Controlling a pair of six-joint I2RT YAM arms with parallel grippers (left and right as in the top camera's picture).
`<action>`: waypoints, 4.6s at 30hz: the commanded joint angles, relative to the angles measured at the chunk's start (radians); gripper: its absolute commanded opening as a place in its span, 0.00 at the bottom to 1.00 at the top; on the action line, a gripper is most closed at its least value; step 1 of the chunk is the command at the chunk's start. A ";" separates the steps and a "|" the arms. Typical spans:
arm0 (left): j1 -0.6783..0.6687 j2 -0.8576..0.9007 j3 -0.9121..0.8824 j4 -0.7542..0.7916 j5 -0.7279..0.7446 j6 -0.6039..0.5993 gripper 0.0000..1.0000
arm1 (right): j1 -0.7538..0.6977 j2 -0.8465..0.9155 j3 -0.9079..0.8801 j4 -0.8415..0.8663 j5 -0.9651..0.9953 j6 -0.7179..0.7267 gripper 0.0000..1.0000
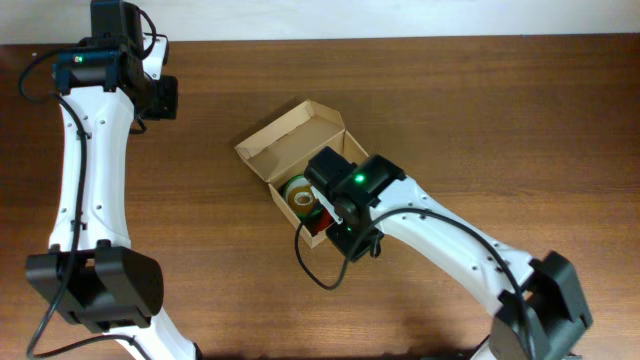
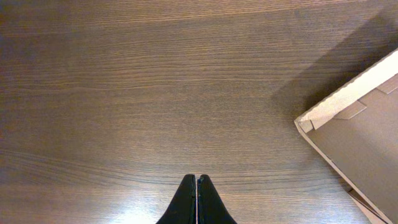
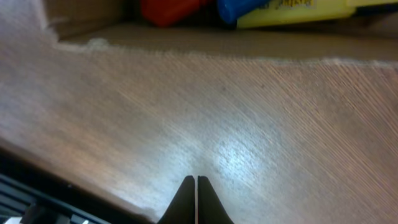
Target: Pack container
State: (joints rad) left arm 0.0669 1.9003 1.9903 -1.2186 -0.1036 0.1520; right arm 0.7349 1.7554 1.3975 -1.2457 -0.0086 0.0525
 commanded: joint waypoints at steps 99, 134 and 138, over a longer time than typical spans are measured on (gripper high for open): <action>0.063 0.316 -0.515 0.482 1.083 -0.137 0.02 | -0.809 0.713 0.571 0.084 -1.103 -0.096 0.04; -0.034 0.400 -0.511 0.995 1.233 -0.417 0.02 | -0.660 0.761 0.572 0.315 -1.221 0.080 0.04; -0.031 0.400 -0.489 1.033 1.289 -0.432 0.02 | -0.660 0.760 0.590 0.319 -1.261 0.080 0.04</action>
State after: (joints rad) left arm 0.0299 2.2894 1.4780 -0.1940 1.1137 -0.2642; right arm 0.0692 2.5069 1.9587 -0.9298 -1.2110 0.1345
